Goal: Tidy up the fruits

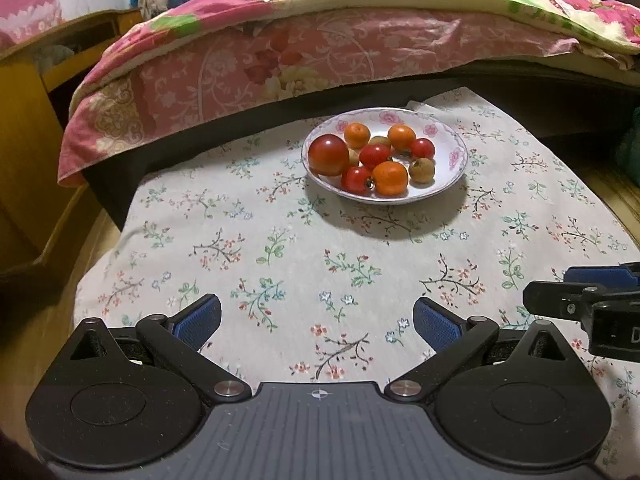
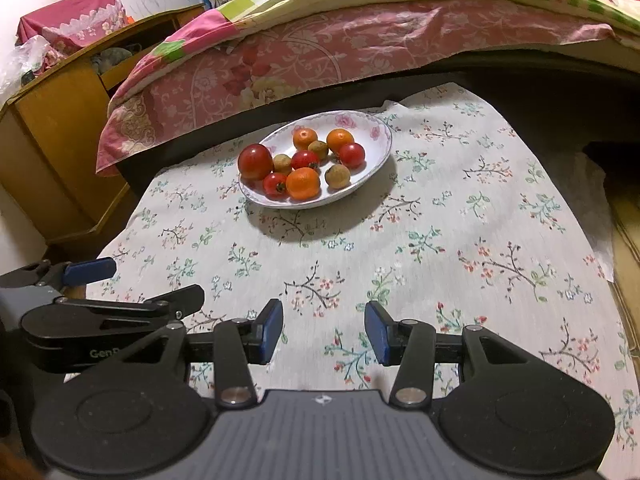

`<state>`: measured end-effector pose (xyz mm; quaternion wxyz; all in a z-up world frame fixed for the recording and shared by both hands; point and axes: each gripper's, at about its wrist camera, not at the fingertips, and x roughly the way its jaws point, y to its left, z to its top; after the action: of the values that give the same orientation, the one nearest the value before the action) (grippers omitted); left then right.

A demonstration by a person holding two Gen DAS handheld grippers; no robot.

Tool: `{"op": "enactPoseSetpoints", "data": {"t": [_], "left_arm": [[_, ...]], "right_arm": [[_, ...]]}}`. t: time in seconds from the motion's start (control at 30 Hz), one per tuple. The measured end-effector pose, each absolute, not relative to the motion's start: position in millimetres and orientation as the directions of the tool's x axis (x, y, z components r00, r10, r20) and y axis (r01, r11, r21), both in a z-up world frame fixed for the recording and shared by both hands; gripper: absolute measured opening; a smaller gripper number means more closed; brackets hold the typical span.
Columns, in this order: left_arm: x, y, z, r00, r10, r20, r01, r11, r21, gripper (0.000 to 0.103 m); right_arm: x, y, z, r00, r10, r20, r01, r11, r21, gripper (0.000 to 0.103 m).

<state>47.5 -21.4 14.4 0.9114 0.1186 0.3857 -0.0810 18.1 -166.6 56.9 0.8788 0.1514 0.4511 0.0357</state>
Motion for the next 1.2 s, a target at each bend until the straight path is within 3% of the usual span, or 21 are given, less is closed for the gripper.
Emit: {"op": "enactPoseSetpoints", "data": {"t": [1.2], "left_arm": [[22,-11,9,0.636,-0.093,-0.766,0.219,0.974,0.063,0.103]], "right_arm": [[-12,-155,58,0.580,0.201,-0.789,0.068,0.954,0.293,0.045]]}}
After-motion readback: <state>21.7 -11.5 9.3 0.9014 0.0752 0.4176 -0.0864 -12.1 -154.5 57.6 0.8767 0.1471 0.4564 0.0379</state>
